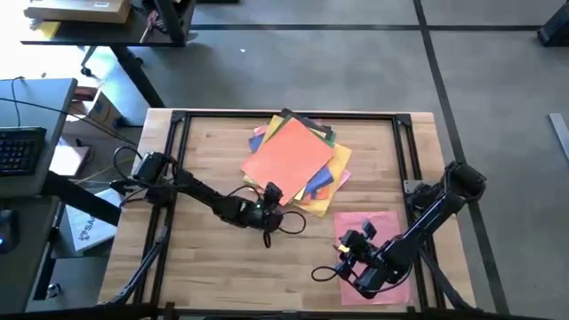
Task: Organize paper
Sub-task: Move the orange paper to the lower left of the table, then move the green paper to the lower middle of the table
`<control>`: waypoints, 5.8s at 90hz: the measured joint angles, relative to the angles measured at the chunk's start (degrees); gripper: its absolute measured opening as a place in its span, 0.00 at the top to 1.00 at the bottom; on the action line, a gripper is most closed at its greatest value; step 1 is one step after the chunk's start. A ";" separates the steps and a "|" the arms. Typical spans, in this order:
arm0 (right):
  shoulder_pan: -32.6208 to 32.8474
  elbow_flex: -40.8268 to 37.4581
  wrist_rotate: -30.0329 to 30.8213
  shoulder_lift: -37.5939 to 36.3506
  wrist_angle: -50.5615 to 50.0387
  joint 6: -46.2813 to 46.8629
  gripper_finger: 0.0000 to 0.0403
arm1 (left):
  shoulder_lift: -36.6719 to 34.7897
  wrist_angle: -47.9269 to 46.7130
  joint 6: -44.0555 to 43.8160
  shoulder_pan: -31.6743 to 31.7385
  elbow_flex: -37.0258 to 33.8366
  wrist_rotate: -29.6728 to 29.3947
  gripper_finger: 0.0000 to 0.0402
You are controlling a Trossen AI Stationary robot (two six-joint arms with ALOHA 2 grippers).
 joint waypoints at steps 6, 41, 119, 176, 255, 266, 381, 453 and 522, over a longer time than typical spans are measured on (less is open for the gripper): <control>0.00 0.00 0.02 0.00 -0.01 0.00 0.68 | -0.11 0.00 -0.69 0.00 -0.02 -0.62 0.66; 0.01 0.00 0.02 0.00 -0.01 -0.01 0.68 | -0.52 1.83 -5.66 1.90 -0.22 -5.89 0.82; 0.00 0.00 5.46 0.00 -0.14 -0.44 0.68 | -22.08 -55.99 -69.70 -13.69 -0.15 34.80 1.00; 0.02 0.00 5.70 0.00 1.24 -1.97 0.68 | -20.23 -34.20 -109.86 -30.33 -0.13 40.82 1.00; 0.02 0.00 5.64 0.00 1.98 -1.97 0.68 | -16.35 -20.88 -110.87 -30.49 -0.13 48.59 0.56; 0.02 0.00 5.62 0.00 2.13 -2.47 0.68 | -19.99 -20.97 -109.71 -30.49 -0.13 48.89 0.50; -0.21 -0.02 8.15 0.00 3.22 -3.89 0.68 | -23.82 -39.11 -127.21 -31.16 -11.85 34.79 0.67; -28.45 -0.02 -9.43 11.11 38.15 -91.87 0.60 | -23.85 -42.31 -123.74 -33.28 -4.50 14.95 0.67; -38.87 0.02 -15.11 16.70 42.42 -96.12 0.81 | -23.85 -42.07 -121.20 -33.07 -4.50 12.48 0.67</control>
